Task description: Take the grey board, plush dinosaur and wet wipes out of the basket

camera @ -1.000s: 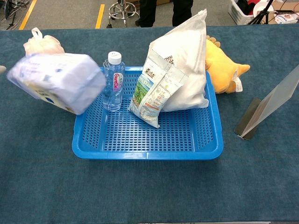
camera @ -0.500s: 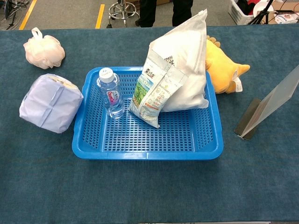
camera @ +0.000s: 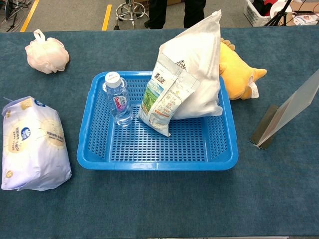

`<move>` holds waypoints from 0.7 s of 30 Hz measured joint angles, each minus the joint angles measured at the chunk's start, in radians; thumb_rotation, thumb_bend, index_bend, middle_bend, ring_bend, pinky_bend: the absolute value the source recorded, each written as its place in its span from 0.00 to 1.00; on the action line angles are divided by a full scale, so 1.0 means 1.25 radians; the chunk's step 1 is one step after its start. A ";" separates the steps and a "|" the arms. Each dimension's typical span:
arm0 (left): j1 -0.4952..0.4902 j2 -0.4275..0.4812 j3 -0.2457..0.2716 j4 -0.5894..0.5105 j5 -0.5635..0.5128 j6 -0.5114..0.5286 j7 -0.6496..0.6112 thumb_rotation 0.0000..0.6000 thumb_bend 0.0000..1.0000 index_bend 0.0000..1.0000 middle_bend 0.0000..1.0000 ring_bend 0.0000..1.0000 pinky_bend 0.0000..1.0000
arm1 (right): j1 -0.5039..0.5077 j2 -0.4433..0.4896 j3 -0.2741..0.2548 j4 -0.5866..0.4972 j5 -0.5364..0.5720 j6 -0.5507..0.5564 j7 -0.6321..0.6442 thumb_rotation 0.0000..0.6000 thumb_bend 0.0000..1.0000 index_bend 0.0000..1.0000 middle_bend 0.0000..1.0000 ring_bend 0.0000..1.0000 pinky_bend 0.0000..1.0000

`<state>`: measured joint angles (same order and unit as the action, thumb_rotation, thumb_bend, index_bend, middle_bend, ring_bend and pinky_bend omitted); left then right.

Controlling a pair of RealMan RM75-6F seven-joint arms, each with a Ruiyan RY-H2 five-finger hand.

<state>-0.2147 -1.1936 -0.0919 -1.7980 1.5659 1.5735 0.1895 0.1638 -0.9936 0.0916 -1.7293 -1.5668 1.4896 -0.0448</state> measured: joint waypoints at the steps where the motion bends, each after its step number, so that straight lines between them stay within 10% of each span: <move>1: 0.002 -0.006 -0.002 0.006 0.003 0.007 -0.006 1.00 0.36 0.53 0.47 0.35 0.59 | -0.004 0.000 -0.001 -0.001 0.002 0.002 -0.001 1.00 0.00 0.23 0.27 0.22 0.48; 21: 0.023 -0.039 0.002 0.078 -0.015 -0.003 -0.084 1.00 0.36 0.55 0.48 0.35 0.59 | -0.071 0.029 -0.030 -0.083 0.025 0.042 -0.073 1.00 0.00 0.24 0.27 0.22 0.48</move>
<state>-0.1855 -1.2421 -0.0899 -1.7008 1.5473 1.5691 0.0844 0.0755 -0.9578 0.0544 -1.8332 -1.5353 1.5426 -0.1355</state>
